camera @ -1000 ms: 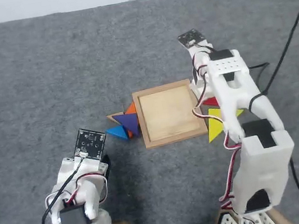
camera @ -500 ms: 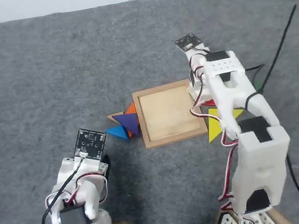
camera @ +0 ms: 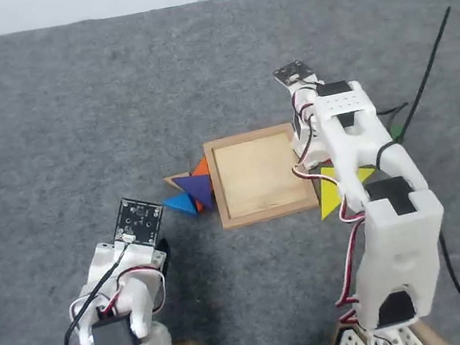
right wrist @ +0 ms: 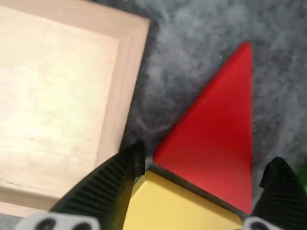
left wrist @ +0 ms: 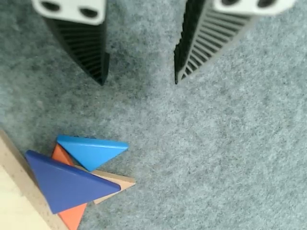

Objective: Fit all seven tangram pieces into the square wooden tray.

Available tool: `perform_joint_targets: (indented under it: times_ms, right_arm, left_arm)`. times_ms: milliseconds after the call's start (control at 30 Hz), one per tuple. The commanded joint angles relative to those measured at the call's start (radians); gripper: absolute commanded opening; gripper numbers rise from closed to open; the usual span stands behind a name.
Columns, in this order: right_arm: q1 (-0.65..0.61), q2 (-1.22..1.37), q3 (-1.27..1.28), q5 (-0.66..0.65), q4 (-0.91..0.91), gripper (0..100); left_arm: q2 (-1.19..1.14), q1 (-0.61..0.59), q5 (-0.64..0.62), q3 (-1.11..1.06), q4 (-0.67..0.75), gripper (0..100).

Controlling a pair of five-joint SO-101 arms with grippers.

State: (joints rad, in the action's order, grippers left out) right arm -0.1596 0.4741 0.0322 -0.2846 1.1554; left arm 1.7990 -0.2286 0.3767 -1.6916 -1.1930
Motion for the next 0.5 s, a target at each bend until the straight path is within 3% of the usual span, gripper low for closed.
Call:
perform_joint_targets:
  times_ms: [0, 233, 467]
  right_arm:
    - [-0.005, 0.007, -0.021, 0.009, -0.007, 39.0]
    - [-0.004, 0.073, -0.097, 0.011, 0.012, 30.7]
    - [0.001, 0.079, -0.106, 0.092, 0.013, 30.3]
  left_arm:
    - [0.015, -0.005, 0.014, 0.008, -0.014, 21]
    - [0.015, -0.006, 0.014, 0.008, -0.014, 21]
    - [0.015, -0.006, 0.014, 0.008, -0.014, 21]
